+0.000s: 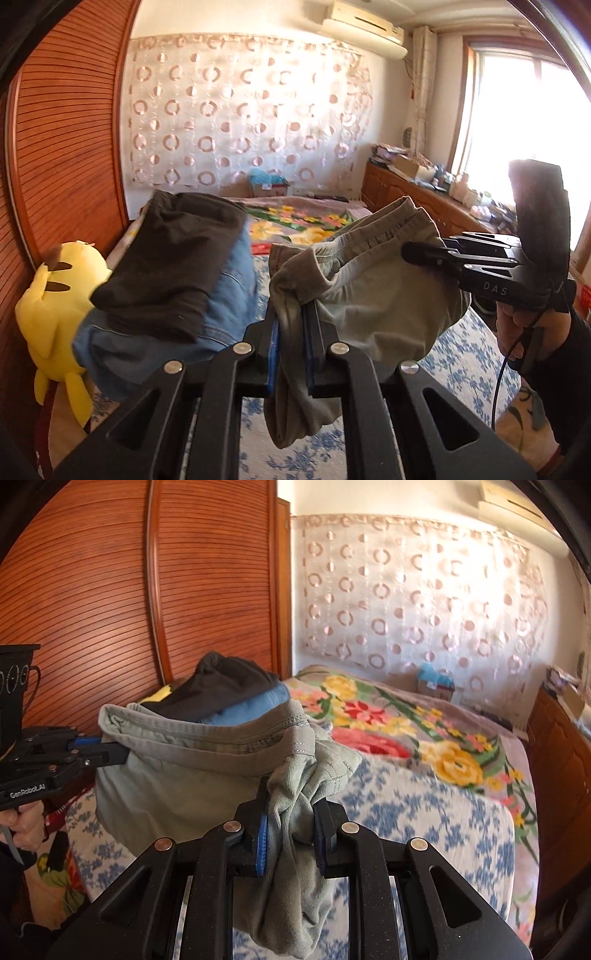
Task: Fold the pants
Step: 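Lift the folded shorts with both tools and carry them onto the jeans stack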
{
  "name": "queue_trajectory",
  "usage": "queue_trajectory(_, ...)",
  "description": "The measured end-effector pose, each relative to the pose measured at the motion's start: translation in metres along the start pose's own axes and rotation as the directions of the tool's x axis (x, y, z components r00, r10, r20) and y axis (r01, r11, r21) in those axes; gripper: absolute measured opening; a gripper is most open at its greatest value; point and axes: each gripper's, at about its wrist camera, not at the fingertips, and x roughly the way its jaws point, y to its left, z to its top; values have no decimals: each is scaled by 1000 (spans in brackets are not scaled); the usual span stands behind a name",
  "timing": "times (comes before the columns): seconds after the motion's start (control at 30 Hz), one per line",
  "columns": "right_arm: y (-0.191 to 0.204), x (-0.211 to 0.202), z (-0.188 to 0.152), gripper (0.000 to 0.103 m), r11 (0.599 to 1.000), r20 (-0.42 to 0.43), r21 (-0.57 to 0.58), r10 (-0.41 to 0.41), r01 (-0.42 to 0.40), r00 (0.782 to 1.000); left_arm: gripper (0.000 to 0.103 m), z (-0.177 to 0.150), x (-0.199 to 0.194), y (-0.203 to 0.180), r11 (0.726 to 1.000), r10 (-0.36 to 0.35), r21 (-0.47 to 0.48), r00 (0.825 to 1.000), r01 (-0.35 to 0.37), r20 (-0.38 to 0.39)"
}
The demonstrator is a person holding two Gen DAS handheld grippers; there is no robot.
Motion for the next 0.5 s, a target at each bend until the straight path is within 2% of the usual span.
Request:
queue_trajectory(0.2,4,28,44,17,998,18,-58,38,-37,999,7,14,10,26,998,52,-37,998,-52,23)
queue_trajectory(0.5,7,60,90,17,990,33,-109,97,-93,995,7,36,7,50,992,87,-97,994,-81,67)
